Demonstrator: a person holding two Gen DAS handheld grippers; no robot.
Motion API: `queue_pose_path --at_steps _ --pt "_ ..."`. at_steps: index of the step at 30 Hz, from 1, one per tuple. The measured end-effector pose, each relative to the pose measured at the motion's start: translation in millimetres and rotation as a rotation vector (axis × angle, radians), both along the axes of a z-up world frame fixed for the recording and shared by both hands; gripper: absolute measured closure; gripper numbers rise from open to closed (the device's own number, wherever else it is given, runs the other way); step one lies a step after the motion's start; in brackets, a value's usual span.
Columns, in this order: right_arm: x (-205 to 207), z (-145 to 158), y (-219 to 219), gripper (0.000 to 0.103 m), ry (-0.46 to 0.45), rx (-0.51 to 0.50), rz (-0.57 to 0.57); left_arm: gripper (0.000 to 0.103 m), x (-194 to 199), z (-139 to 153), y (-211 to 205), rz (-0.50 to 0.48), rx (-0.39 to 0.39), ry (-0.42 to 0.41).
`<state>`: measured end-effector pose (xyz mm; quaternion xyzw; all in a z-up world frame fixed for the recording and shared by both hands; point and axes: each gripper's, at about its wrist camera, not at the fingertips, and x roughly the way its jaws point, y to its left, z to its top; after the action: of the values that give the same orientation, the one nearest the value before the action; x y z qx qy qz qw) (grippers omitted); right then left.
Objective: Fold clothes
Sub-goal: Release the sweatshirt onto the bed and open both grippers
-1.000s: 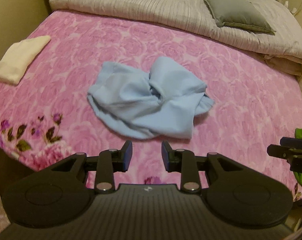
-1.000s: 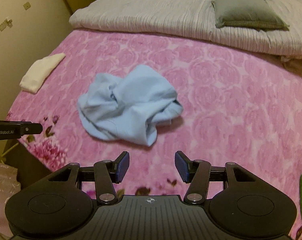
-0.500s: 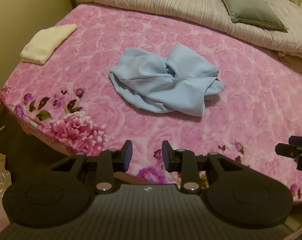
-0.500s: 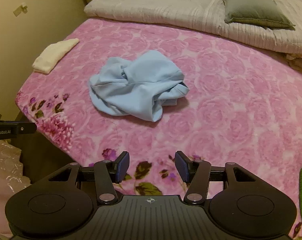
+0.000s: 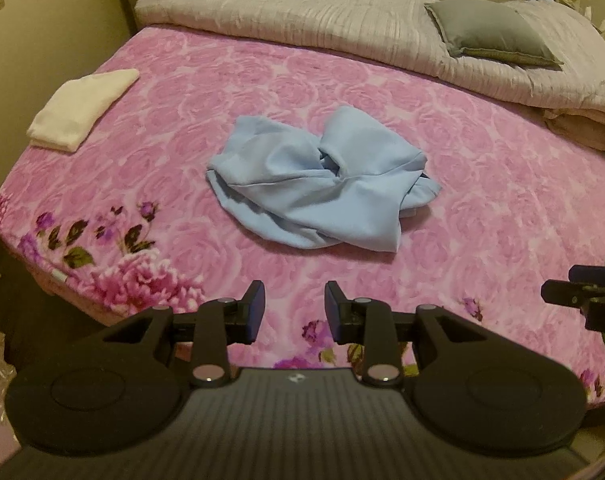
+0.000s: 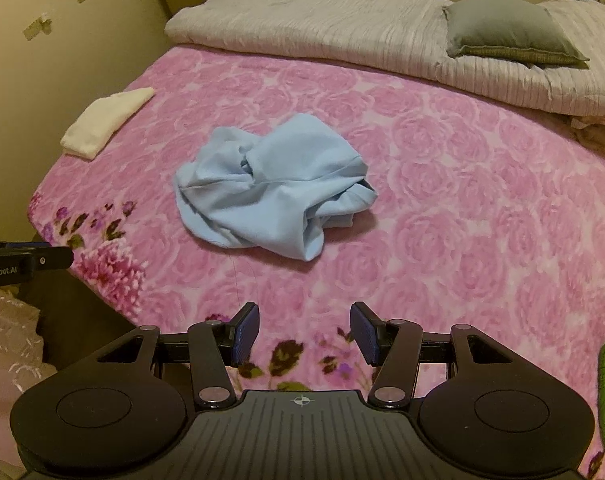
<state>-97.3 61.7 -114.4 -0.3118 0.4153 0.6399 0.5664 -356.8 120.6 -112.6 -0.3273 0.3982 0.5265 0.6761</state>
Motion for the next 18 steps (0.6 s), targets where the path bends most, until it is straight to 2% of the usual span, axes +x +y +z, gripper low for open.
queue_pose_path --at_steps 9,18 --pt "-17.1 -19.7 53.6 0.049 -0.01 -0.05 -0.123 0.076 -26.3 -20.8 85.0 -0.093 -0.049 -0.013" --pt "-30.6 -57.8 104.9 0.049 -0.017 -0.147 -0.408 0.076 -79.6 -53.0 210.2 -0.204 -0.115 0.014"
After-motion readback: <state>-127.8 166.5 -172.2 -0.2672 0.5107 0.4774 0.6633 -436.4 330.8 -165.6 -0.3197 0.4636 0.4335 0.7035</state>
